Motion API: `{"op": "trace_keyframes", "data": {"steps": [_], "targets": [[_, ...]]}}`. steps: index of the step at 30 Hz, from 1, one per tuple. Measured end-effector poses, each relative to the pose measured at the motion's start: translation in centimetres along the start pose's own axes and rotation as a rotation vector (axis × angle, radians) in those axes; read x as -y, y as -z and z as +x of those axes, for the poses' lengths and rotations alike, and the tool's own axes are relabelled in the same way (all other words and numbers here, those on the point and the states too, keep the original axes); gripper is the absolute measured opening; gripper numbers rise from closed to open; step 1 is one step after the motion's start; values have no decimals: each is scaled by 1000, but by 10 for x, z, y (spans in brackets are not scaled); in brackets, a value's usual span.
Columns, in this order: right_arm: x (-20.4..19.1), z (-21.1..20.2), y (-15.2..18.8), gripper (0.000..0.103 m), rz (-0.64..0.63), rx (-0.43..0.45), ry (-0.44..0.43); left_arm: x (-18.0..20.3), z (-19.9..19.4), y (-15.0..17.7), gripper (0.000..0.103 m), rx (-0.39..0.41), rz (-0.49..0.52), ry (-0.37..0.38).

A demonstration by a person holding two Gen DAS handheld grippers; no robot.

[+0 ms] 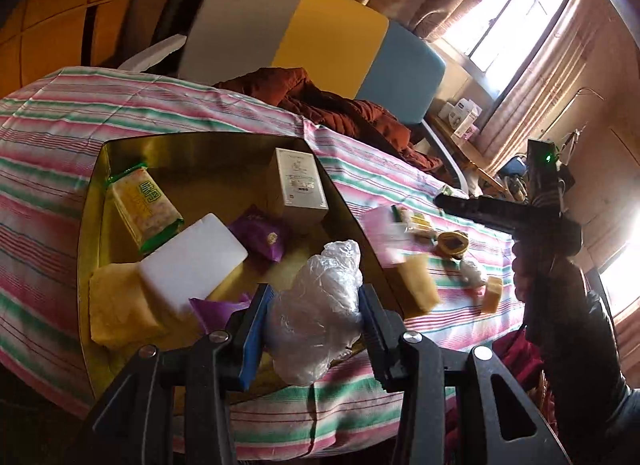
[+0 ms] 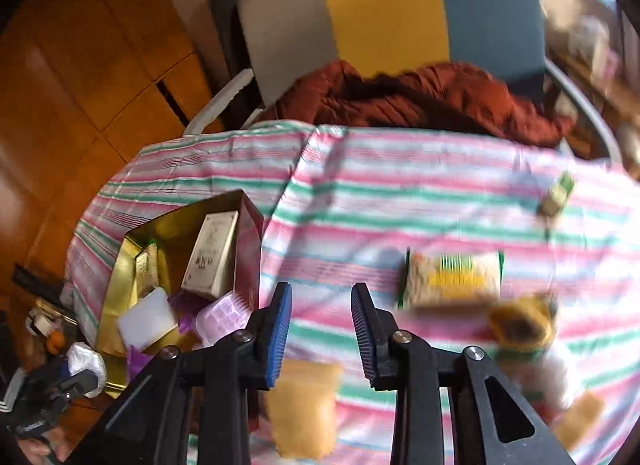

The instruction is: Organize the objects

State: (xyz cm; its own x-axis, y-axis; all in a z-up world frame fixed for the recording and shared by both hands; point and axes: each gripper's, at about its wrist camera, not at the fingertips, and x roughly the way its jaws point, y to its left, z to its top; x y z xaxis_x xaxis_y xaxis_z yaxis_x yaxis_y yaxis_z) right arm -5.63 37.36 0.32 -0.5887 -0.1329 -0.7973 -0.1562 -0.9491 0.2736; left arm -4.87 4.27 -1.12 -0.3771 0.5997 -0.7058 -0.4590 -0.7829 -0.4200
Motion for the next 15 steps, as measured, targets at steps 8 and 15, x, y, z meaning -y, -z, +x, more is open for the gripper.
{"op": "trace_keyframes", "data": {"steps": [8, 15], "targets": [[-8, 3, 16, 38, -41, -33, -67, 2, 0, 11, 43, -16, 1, -8], [-27, 42, 20, 57, -88, -133, -70, -3, 0, 16, 43, -31, -7, -18]]}}
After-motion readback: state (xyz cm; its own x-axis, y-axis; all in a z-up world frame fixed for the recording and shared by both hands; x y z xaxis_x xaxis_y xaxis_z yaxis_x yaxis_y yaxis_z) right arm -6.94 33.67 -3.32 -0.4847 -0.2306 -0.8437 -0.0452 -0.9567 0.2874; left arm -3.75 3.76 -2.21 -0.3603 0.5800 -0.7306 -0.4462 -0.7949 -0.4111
